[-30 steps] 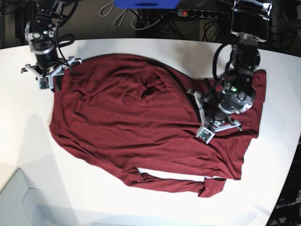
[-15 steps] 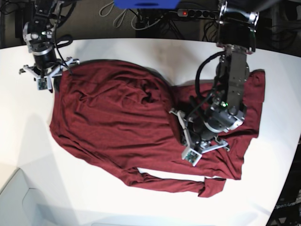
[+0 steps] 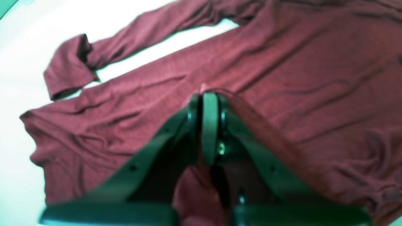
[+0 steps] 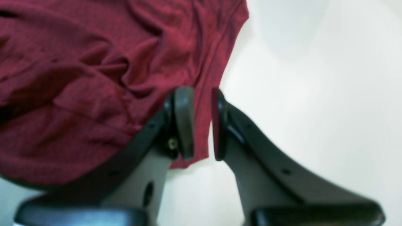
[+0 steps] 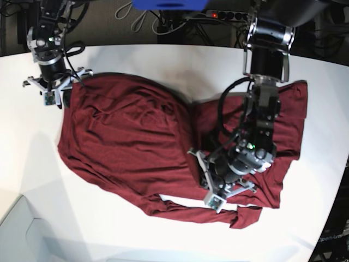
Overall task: Layout the t-shirt on the table in an organized manner, then fold the t-shirt properly
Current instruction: 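Drag the grasped fabric with the left gripper inward across the shirt, then pull the fabric with the left gripper back toward the shirt's side edge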
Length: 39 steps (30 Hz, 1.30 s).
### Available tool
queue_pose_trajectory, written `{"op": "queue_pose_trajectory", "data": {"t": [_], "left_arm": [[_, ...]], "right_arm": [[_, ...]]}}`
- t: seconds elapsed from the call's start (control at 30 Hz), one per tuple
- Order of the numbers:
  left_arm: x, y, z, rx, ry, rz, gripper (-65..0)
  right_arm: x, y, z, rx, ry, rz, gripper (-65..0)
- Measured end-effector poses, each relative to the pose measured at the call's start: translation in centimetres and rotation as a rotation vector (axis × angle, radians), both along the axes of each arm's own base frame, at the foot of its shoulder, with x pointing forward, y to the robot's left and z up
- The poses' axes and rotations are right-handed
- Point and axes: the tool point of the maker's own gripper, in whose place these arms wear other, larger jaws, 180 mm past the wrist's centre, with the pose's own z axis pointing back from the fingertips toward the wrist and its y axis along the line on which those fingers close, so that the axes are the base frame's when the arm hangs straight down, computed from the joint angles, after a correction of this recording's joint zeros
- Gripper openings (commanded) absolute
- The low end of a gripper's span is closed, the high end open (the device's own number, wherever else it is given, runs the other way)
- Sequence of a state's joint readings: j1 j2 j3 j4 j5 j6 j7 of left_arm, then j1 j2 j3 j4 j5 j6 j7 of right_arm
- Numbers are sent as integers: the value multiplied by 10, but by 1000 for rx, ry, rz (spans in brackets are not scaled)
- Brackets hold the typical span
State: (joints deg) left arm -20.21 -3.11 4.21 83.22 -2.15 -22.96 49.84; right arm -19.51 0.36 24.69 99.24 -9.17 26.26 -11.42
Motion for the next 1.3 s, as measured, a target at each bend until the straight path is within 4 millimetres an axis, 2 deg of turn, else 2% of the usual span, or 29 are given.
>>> {"op": "queue_pose_trajectory", "data": {"t": [0.13,0.2,0.3,0.4,0.6,0.67,0.77,0.97,1.07,1.3], "left_arm": [[7,-3,-33,4,117,12,-637],[10,-3,-44,1,163,16,-591],[13,-1,-48,5,182,27,-490],[12,-4,-41,-4,157,22,-360],[-8,-5,-35,-10,112,13,-75],[-18,1,-29,0,80,10,-21],[-36,14,-27,30,47,10,-26],[-72,36,-63,92,135,8,-90],[-81,44,-75,111,168,13,-113],[-89,54,-82,128,183,20,-119]], "right_arm": [[2,1,1,2,-5,1,-531],[2,1,1,3,-5,0,-531],[0,0,0,1,2,-1,-531],[1,1,1,1,-4,0,-531],[2,1,1,1,-4,0,-531],[2,1,1,2,-5,2,-531],[4,0,3,1,-11,-1,-531],[4,1,2,2,-10,1,-531],[4,1,2,2,-10,3,-531],[4,2,2,3,-10,5,-531]]}}
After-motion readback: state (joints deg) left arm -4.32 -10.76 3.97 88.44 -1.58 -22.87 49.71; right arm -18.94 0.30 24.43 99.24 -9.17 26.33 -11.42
